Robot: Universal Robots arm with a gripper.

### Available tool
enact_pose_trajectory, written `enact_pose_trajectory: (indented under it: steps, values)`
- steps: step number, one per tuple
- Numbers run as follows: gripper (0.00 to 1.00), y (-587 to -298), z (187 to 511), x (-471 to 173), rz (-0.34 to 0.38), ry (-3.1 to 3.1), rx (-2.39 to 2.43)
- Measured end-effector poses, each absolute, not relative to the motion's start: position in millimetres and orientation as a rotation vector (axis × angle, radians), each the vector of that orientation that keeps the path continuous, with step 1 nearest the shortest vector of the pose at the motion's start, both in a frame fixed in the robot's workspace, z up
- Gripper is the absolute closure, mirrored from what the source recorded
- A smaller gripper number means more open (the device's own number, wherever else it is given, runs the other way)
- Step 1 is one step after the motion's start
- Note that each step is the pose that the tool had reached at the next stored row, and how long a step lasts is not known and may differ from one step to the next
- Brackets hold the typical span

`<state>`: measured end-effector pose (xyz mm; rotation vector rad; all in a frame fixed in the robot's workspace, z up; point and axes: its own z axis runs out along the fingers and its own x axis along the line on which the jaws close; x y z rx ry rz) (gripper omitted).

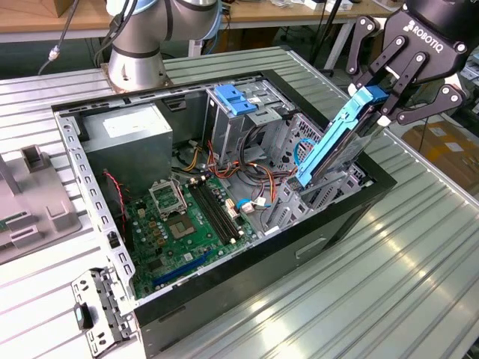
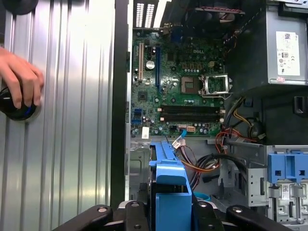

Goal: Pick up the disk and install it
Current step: 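Pick up the disk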

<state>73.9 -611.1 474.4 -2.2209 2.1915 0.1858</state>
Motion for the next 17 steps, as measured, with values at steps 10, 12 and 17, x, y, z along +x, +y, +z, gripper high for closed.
enact_pose_trajectory:
  steps: [10,12,17]
  values:
    - [0.63,-613,474,89,0.187,2.192,-2.221]
    - [0.63,-613,474,92,0.187,2.192,-2.221]
    - [0.63,-614,473,102,0.188,2.193,-2.222]
